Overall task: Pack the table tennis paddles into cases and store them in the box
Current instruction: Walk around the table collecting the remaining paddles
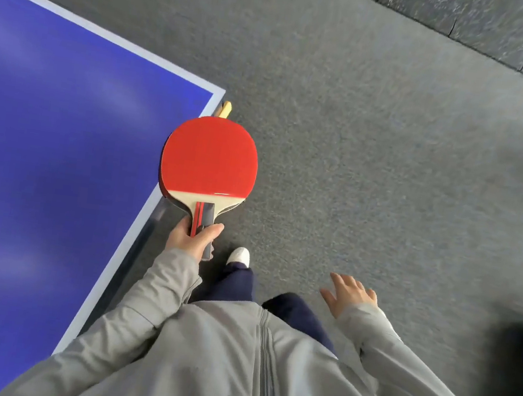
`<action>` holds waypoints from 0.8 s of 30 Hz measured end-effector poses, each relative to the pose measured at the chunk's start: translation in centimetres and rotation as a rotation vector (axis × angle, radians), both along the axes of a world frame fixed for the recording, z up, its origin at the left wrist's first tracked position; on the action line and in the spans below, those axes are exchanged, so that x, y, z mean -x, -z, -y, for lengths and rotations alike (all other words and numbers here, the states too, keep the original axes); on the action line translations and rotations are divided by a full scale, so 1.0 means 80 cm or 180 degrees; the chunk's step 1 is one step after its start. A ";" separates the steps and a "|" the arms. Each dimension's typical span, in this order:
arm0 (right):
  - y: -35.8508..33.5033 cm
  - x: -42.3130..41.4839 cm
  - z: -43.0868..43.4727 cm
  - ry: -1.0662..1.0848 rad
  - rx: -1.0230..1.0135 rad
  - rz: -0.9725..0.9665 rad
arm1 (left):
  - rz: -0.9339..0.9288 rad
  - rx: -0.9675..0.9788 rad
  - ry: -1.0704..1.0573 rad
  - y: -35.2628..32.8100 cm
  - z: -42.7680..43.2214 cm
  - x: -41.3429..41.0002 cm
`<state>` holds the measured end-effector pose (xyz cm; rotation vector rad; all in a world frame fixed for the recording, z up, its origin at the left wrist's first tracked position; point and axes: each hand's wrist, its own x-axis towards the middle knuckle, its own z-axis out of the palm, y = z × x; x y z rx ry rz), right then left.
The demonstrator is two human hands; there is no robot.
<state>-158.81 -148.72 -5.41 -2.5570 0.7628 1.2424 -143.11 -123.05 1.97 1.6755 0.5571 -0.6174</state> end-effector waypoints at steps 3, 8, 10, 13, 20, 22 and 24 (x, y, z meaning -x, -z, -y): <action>-0.010 -0.060 0.059 0.0135 0.0006 0.0212 | 0.0055 0.0101 0.0043 -0.015 0.054 -0.058; -0.002 -0.143 0.159 0.0148 -0.0189 0.0233 | 0.0045 0.0340 -0.0170 -0.025 0.154 -0.132; 0.007 -0.177 0.204 -0.0002 -0.0219 0.0164 | 0.0080 0.0382 -0.0303 -0.022 0.197 -0.157; 0.012 -0.226 0.275 -0.0438 -0.0179 -0.0027 | 0.0056 0.0338 -0.0646 -0.017 0.258 -0.184; -0.007 -0.337 0.414 -0.0736 -0.0065 -0.0192 | -0.0053 0.0287 -0.1204 -0.022 0.330 -0.246; -0.007 -0.371 0.430 -0.0752 -0.0090 -0.0224 | -0.0027 0.0192 -0.1367 -0.022 0.333 -0.271; -0.004 -0.415 0.436 -0.0965 -0.0098 -0.0231 | -0.0045 0.0155 -0.1536 -0.017 0.333 -0.302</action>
